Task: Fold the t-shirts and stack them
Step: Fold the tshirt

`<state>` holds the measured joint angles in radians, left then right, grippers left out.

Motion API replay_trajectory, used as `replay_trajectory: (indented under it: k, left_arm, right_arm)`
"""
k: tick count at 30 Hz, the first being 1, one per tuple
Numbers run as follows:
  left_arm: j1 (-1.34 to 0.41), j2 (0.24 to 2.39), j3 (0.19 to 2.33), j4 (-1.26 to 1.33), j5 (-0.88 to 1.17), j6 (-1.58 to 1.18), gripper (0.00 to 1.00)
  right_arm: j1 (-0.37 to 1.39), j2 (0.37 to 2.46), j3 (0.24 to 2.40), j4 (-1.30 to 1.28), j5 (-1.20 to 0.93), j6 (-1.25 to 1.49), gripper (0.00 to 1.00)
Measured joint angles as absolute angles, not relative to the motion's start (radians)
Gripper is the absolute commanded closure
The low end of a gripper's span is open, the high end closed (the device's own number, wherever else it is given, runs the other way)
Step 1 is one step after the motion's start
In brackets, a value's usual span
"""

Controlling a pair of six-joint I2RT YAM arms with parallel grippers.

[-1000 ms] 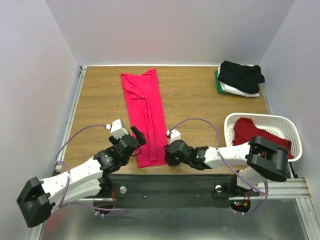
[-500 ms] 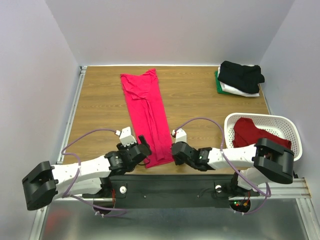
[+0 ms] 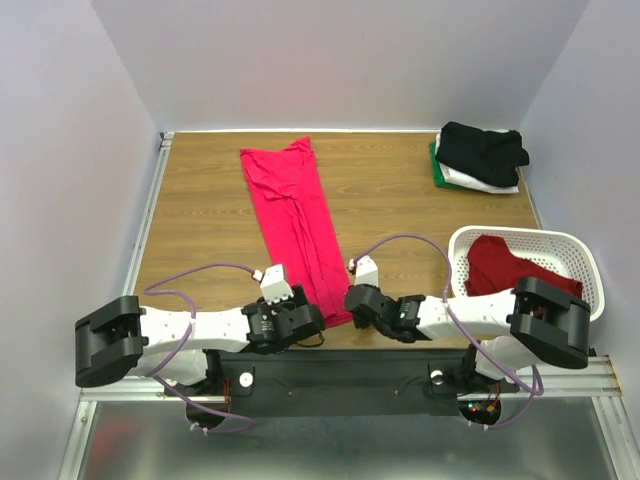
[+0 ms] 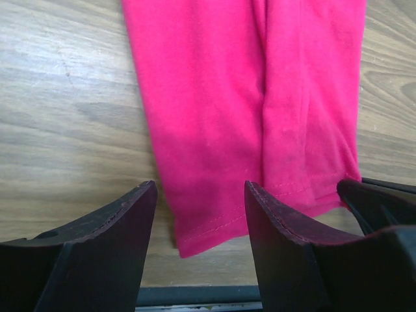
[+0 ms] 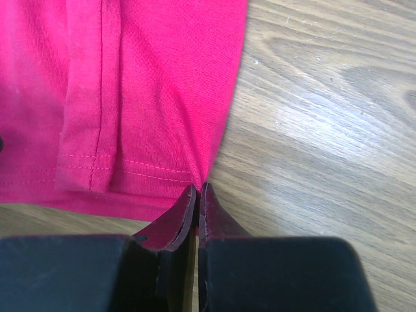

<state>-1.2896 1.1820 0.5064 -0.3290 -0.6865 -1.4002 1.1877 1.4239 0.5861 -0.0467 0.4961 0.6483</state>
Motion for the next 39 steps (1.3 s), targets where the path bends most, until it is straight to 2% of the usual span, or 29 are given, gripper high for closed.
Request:
replay_trajectory:
  k: [10,20,21,23,25,26,29,32,33,39]
  left_arm:
    - [-1.290,1.179,0.506,-0.347,-0.670,-1.415,0.32]
    - [-1.280,1.253,0.505,-0.247,-0.651,-1.358,0.34]
    - [-1.276,1.255,0.504,-0.234,-0.650,-1.351,0.35]
    - [-1.261,1.262,0.498,-0.189,-0.640,-1.325,0.45]
    - [-1.248,1.270,0.490,-0.146,-0.629,-1.307,0.60]
    - [-1.245,1.275,0.489,-0.141,-0.628,-1.305,0.60]
    - [-1.235,1.291,0.485,-0.118,-0.622,-1.290,0.72]
    - [-1.228,1.300,0.482,-0.102,-0.612,-1.280,0.96]
    - [-1.227,1.304,0.481,-0.093,-0.611,-1.279,1.00]
    - [-1.215,1.298,0.472,-0.073,-0.603,-1.274,1.00]
  right_arm:
    - [1.188,1.380,0.585,-0.075,0.512,0.652,0.96]
    - [1.188,1.380,0.585,-0.079,0.517,0.655,0.97]
    - [1.188,1.377,0.584,-0.080,0.517,0.656,0.97]
    - [1.188,1.367,0.578,-0.080,0.519,0.657,0.97]
    - [1.188,1.356,0.572,-0.083,0.525,0.660,0.96]
    - [1.188,1.351,0.571,-0.086,0.529,0.660,0.96]
    - [1.188,1.348,0.571,-0.088,0.537,0.662,0.97]
    - [1.188,1.348,0.571,-0.094,0.540,0.663,0.96]
    - [1.188,1.348,0.571,-0.095,0.540,0.663,0.96]
    - [1.187,1.356,0.574,-0.098,0.542,0.662,0.97]
